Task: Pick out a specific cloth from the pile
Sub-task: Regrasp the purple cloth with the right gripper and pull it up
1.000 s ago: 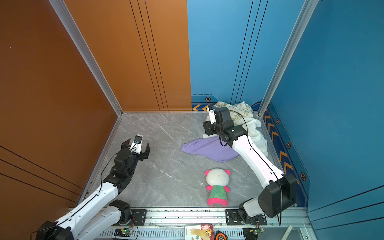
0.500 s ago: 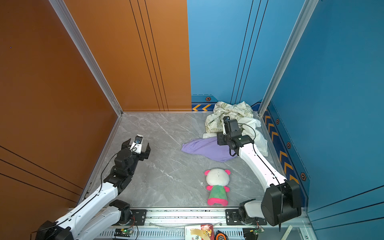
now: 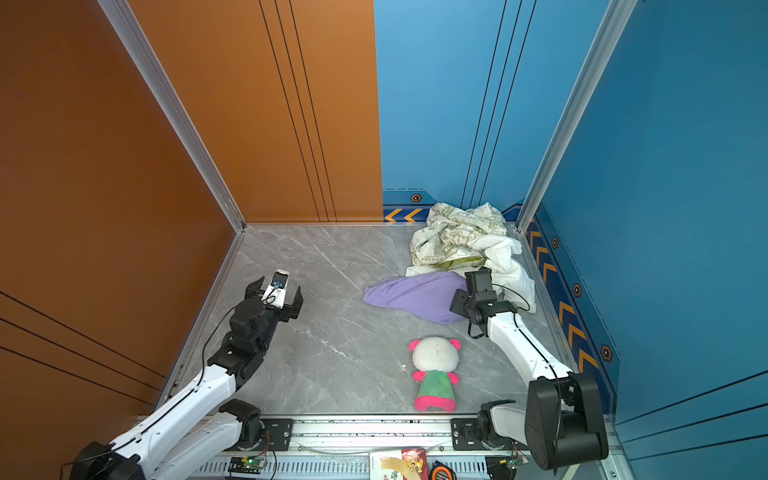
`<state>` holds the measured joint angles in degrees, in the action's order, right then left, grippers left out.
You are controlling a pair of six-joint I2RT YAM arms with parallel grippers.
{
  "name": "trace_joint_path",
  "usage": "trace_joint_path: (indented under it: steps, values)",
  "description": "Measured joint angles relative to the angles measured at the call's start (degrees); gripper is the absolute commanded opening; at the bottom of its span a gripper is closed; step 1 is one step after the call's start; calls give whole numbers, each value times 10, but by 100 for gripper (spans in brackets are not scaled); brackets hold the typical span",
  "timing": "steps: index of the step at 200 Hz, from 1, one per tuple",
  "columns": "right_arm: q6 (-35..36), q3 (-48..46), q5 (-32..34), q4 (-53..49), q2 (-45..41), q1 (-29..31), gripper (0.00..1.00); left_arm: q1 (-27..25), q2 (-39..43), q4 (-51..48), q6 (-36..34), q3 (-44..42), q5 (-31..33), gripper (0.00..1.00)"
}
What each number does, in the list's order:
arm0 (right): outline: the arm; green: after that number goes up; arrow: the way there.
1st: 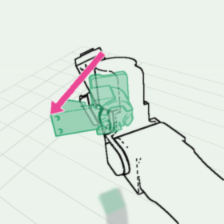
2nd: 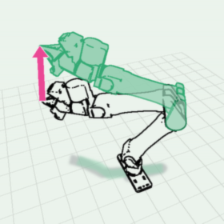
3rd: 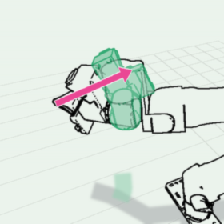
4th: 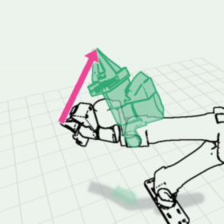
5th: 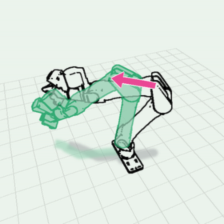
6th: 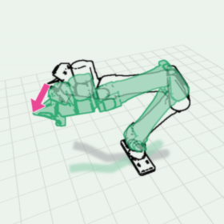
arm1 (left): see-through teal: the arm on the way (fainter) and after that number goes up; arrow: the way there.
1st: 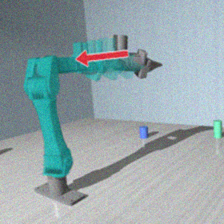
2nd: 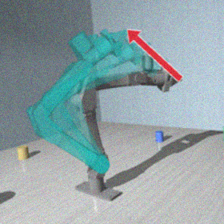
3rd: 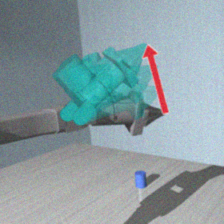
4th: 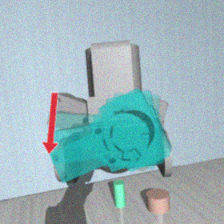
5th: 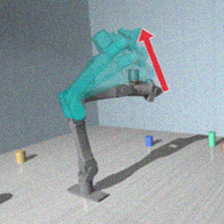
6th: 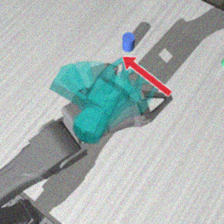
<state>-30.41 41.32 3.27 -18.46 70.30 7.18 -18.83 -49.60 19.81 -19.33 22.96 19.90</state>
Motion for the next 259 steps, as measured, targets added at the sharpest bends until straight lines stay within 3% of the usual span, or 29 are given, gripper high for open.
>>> trace_joint_path:
  steps: [85, 150, 224, 259]
  values:
    - [-184, -124, -97, 209, 1, -86, 57, -4, 0, 0, -7, 0, 0, 98]
    - [-258, -144, -133, 286, 46, -98, 46, -7, 0, 0, -9, 0, 0, 98]
    - [-299, -148, -141, 320, 79, -99, 10, -8, 0, 0, -9, 0, 0, 98]
    - [-308, -149, -143, 333, 68, -99, 0, -10, 0, 0, -11, 0, 0, 98]
